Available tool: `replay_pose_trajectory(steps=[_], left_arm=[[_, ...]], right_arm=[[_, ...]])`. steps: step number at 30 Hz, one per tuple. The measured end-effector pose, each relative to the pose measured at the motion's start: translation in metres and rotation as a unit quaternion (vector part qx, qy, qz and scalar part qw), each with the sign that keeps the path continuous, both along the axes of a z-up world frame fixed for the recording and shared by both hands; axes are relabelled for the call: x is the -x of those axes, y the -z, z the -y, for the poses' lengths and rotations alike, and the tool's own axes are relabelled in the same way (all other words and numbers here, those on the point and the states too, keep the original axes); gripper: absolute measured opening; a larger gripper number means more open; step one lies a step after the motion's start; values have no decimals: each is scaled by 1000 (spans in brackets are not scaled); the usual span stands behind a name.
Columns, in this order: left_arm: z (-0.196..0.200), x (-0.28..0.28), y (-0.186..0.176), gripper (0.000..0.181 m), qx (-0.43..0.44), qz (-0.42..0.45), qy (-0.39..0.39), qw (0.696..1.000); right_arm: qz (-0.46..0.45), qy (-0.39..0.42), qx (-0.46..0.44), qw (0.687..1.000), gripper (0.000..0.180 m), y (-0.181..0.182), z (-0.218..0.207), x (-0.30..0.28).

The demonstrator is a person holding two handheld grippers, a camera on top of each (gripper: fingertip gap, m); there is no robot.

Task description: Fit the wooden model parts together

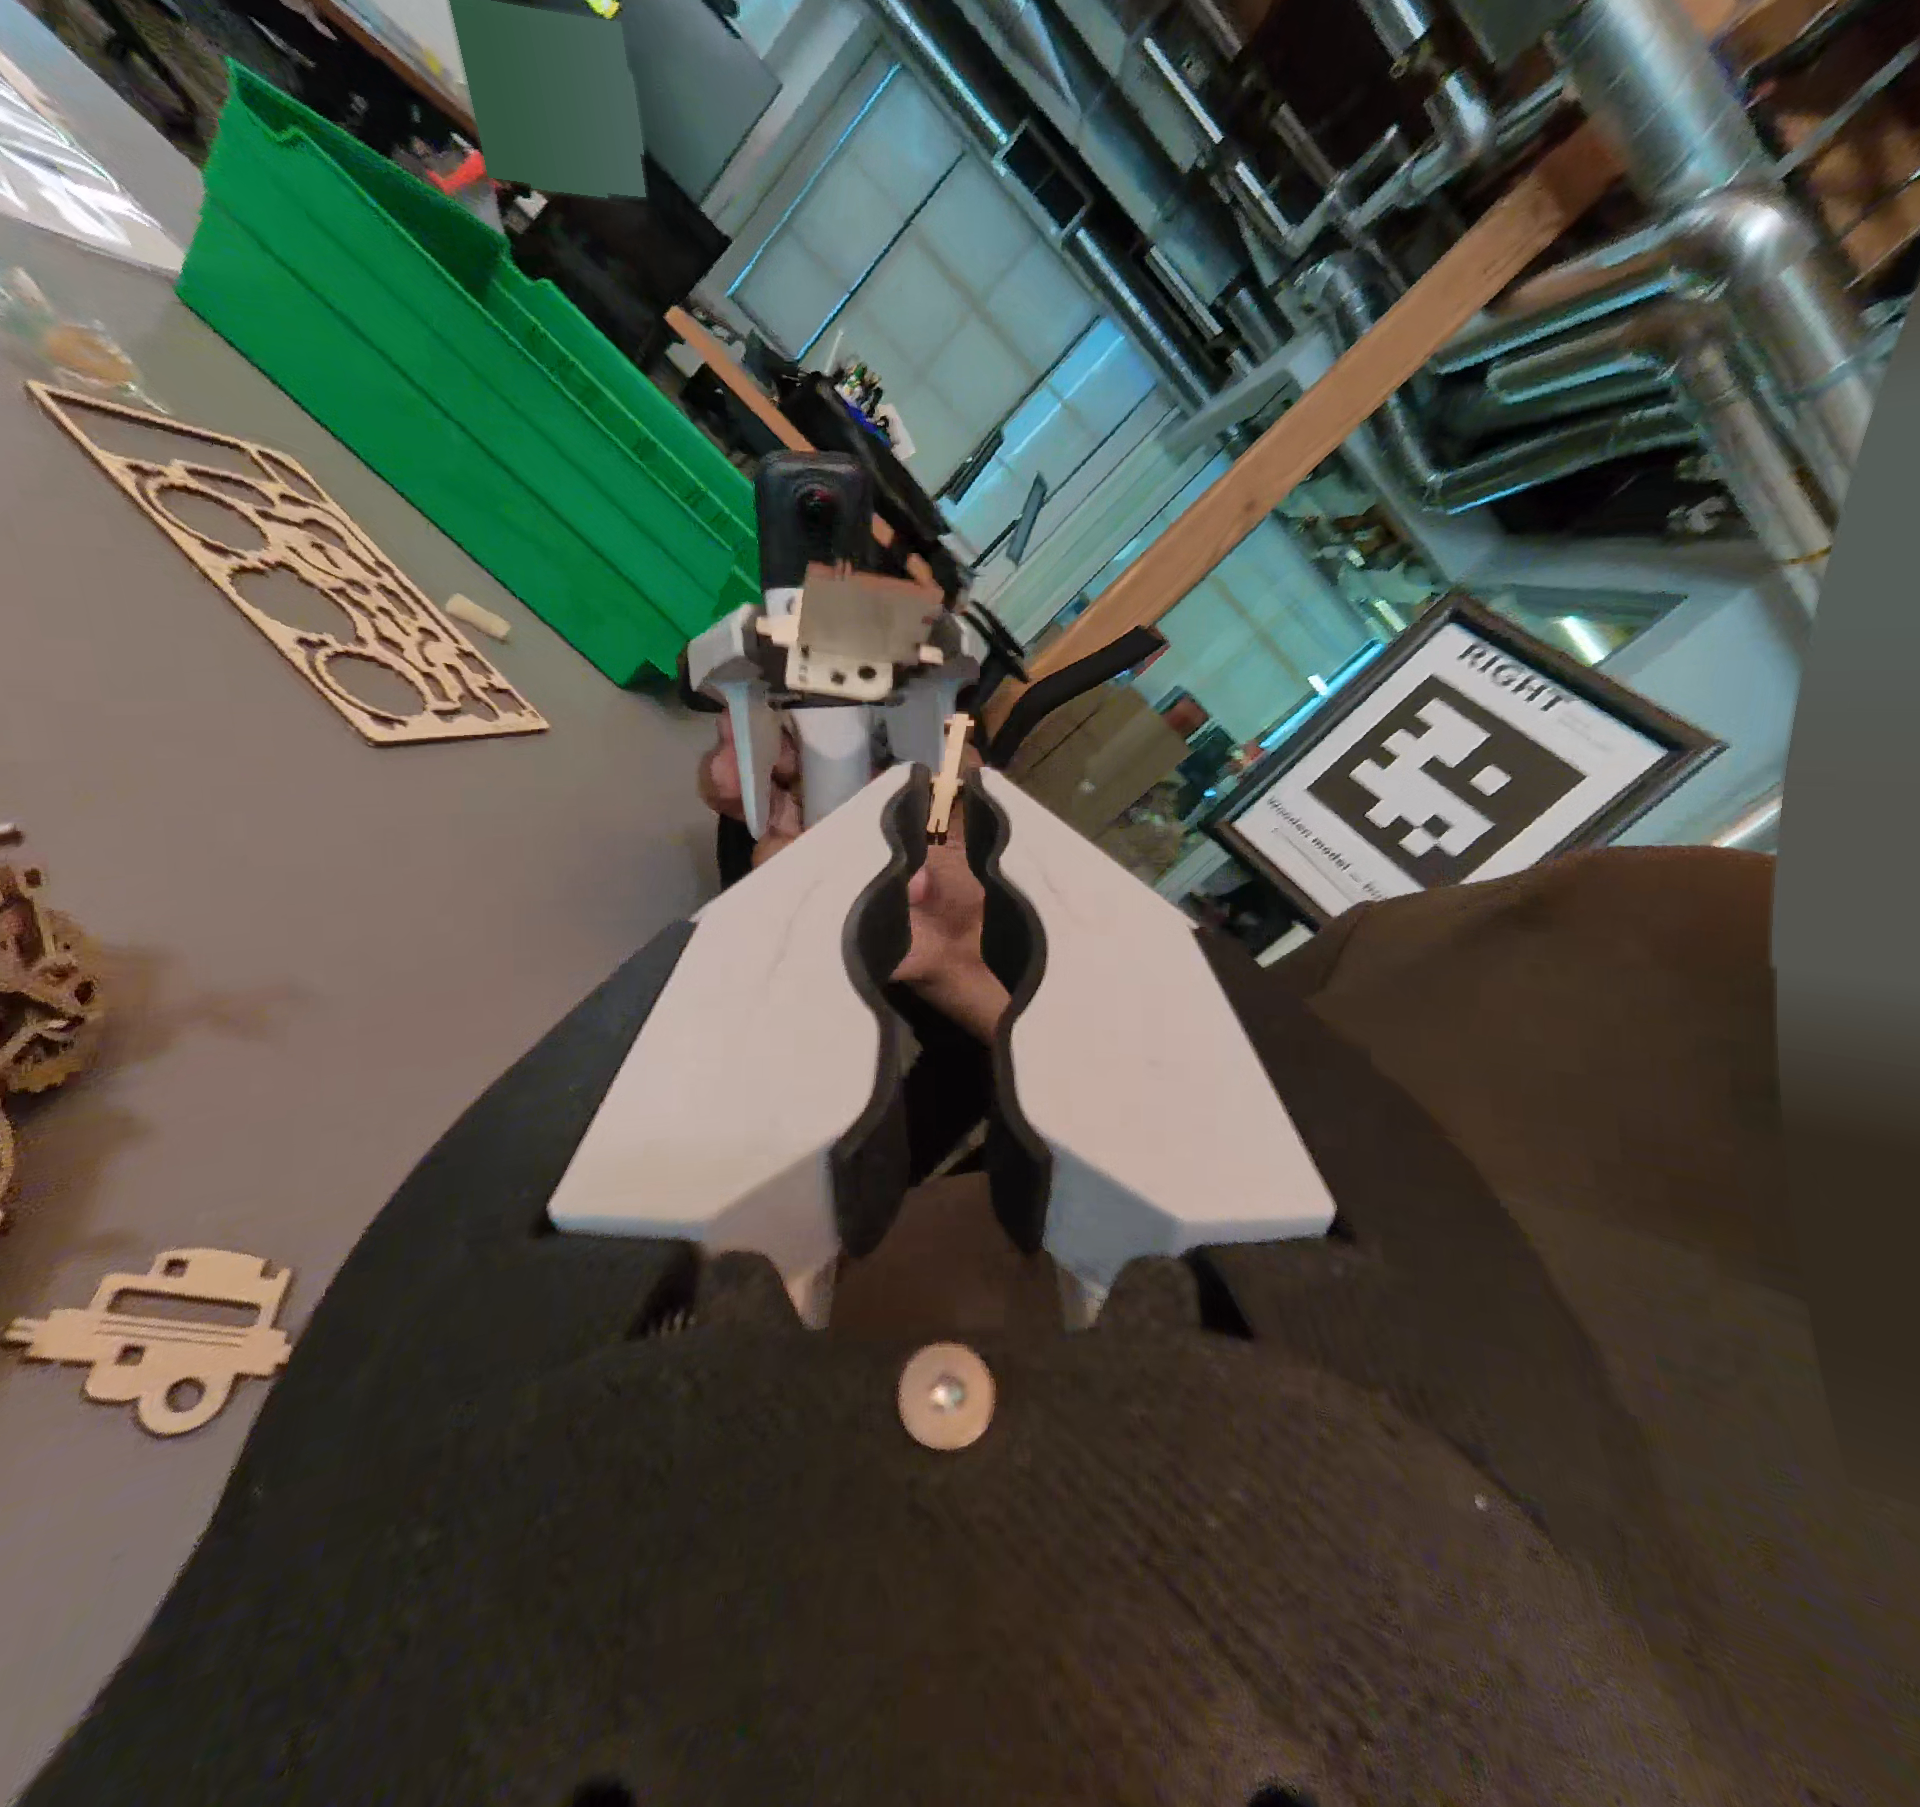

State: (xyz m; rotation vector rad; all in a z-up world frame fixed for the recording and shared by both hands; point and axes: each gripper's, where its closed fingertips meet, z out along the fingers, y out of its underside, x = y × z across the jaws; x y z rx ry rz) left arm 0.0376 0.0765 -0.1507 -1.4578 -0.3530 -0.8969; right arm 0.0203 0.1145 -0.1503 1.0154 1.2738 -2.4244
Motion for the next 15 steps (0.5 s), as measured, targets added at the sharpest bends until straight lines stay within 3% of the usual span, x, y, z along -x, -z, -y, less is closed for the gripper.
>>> replay_pose_trajectory(steps=[1,5,15], left_arm=[[0,1,0,4,7,-15,-8,1000],[5,3,5,3,39,-57,-19,997],[6,4,22,4,78,-61,-14,995]], right_arm=[[-3,-6,-13,1000,44,1,7,-2],[-10,-16,-43,999,44,4,23,-9],[-7,-16,-97,995,44,17,27,-9]])
